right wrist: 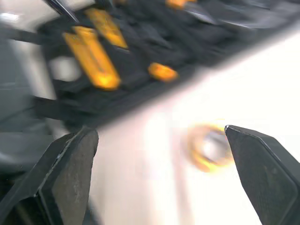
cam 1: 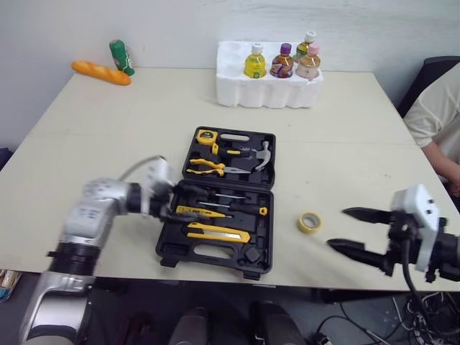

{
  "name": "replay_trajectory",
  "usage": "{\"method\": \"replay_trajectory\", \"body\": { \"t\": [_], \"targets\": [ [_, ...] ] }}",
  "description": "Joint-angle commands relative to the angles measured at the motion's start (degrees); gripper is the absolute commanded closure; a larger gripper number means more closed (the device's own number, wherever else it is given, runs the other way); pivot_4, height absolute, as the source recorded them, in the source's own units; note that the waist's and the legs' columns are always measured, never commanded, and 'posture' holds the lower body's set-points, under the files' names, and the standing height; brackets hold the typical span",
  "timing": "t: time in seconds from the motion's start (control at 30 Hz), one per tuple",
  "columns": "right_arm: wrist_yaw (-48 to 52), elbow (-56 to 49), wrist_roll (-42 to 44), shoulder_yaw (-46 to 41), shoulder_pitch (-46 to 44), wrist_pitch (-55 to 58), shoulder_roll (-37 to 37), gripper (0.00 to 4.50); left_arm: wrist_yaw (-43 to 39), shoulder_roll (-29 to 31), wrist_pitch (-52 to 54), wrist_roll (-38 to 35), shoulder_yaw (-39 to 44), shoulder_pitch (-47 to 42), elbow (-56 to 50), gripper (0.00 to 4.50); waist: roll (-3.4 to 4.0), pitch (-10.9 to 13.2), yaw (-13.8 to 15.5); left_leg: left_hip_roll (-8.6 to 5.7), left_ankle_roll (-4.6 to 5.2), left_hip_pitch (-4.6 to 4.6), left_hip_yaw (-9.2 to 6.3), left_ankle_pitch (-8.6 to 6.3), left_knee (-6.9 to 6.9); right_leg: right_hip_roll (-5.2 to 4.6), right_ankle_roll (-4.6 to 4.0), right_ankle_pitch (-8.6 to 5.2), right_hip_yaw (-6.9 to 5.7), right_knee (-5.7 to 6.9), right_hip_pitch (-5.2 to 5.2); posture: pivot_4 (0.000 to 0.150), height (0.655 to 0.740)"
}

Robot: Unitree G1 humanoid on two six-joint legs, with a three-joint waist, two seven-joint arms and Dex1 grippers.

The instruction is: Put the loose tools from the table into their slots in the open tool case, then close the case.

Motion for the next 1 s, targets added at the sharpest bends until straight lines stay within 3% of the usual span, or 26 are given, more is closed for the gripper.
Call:
{"method": "replay_trajectory", "body": {
  "t": [0.03, 0.17, 0.37, 0.57, 0.7, 0.87, 1.0],
  "targets": [
    [2.31, 6.51, -5.47, -6.66, 3.51, -4.11, 0.91, 0.00, 5.82, 3.02, 3.09, -2.43, 9.70, 4.04, 3.32, 0.04, 0.00, 0.00, -0.15, 0.00, 0.00, 0.02, 0.00, 0.00, -0.04, 0.01, 0.00, 0.00, 0.00, -0.01, 0.00, 0.150, 0.7367],
    [4.39, 16.15, -12.37, -12.07, 7.94, -8.87, 0.56, 0.00, 12.76, 9.27, -3.84, 1.82, 18.82, 9.91, 13.39, 0.04, -0.04, 0.05, -0.49, 0.00, -0.02, 0.07, 0.01, -0.01, -0.10, 0.01, -0.03, -0.02, 0.00, -0.01, 0.00, 0.150, 0.7367],
    [7.76, 18.99, -14.18, -13.08, 8.03, -10.61, -0.45, 0.00, 13.36, 12.39, -7.60, 3.09, 20.12, 12.93, 15.96, 0.04, -0.04, 0.06, -0.77, 0.01, -0.07, 0.17, 0.01, -0.04, -0.19, -0.13, -0.07, -0.03, 0.01, -0.09, 0.10, 0.150, 0.7367],
    [14.29, 7.09, -8.41, -8.54, 3.53, -5.30, -8.59, 0.00, 6.28, 11.60, 4.00, -5.00, 11.48, 10.15, -6.14, 0.04, -0.01, 0.08, -0.90, 0.01, -0.09, 0.08, 0.01, -0.03, -0.40, -0.20, -0.08, -0.04, -0.02, -0.23, 0.01, 0.150, 0.7367],
    [18.36, 2.66, -7.70, 1.20, -3.43, -6.38, -15.34, 0.00, 2.18, 11.45, 8.04, -9.01, 4.44, 6.55, -19.58, 0.04, 0.02, 0.10, -1.18, 0.00, -0.17, 0.10, -0.01, -0.01, -0.49, -0.19, -0.09, -0.05, -0.06, -0.25, 0.01, 0.150, 0.7367],
    [19.30, 2.70, -10.00, 20.45, -20.15, -7.23, -18.93, 0.00, -0.80, 8.71, 10.28, -11.92, -2.10, -1.57, -24.71, 0.04, 0.13, 0.20, -1.26, 0.00, -0.21, 0.12, 0.04, 0.04, -0.49, -0.12, -0.10, -0.05, -0.05, -0.25, -0.01, 0.150, 0.7367],
    [22.05, 6.26, -20.17, 36.17, -33.08, -9.36, -17.80, 0.00, -1.31, 4.72, 9.15, -11.97, -5.60, -5.43, -25.49, 0.04, 0.18, 0.24, -1.14, 0.00, -0.24, 0.08, 0.02, 0.06, -0.45, -0.04, -0.12, -0.06, -0.07, -0.22, -0.05, 0.150, 0.7367]
  ]
}}
